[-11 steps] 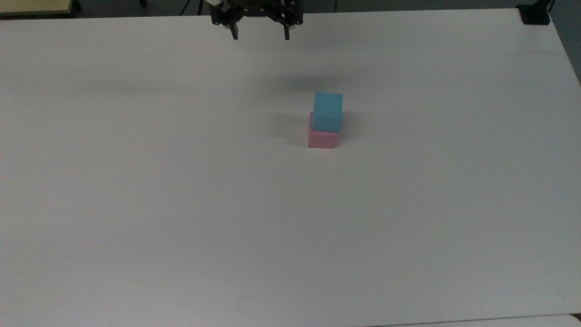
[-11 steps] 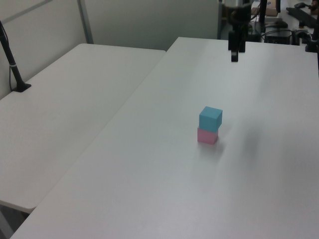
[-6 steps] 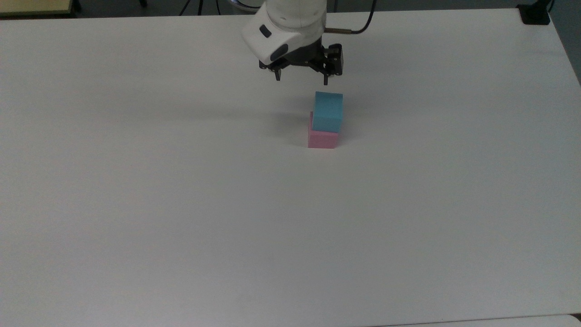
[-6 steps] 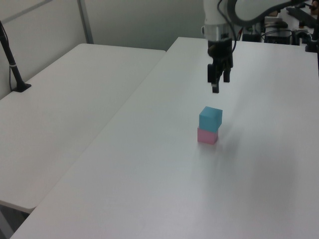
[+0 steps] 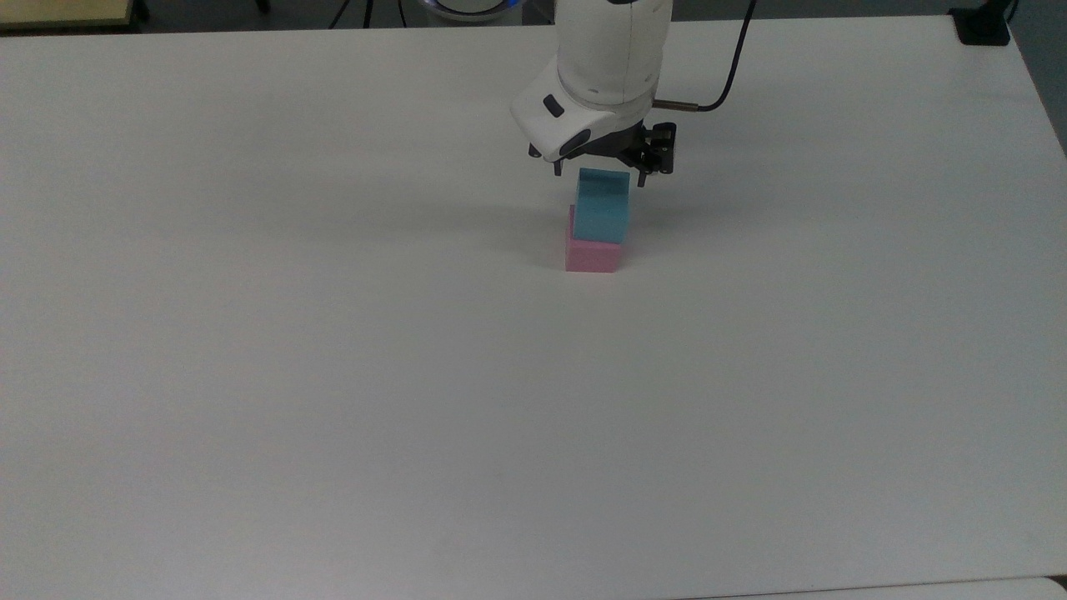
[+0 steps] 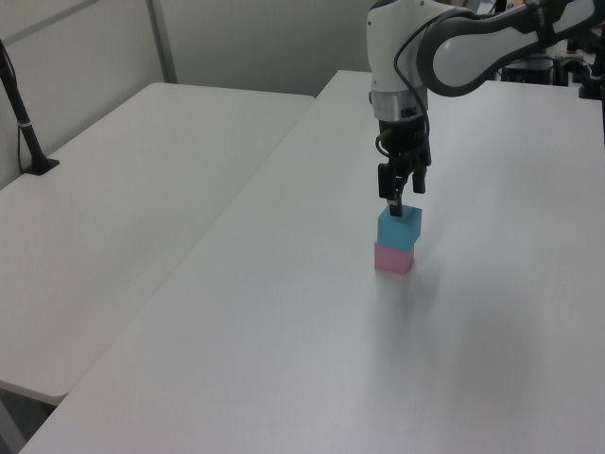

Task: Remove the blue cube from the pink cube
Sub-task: 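Lower the open gripper down around the blue cube atop the pink cube, then close the gripper on the blue cube and lift it off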

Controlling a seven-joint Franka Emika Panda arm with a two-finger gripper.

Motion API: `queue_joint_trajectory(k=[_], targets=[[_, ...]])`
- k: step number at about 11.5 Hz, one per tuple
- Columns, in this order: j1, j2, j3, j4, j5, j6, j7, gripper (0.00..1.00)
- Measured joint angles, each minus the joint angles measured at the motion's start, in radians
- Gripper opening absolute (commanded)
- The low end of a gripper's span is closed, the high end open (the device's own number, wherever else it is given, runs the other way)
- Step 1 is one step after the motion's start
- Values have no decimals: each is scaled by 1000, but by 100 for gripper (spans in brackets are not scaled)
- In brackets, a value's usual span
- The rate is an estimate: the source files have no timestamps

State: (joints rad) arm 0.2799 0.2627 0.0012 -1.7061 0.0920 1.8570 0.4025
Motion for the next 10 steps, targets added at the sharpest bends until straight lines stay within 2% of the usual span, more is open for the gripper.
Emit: queue_joint_trajectory(k=[4,8,10], targets=[[0,24,5,0,-45,1,17,100],[11,47,9,0,-50,33,66,55],[12,48,18,0,-52,33,67,46]])
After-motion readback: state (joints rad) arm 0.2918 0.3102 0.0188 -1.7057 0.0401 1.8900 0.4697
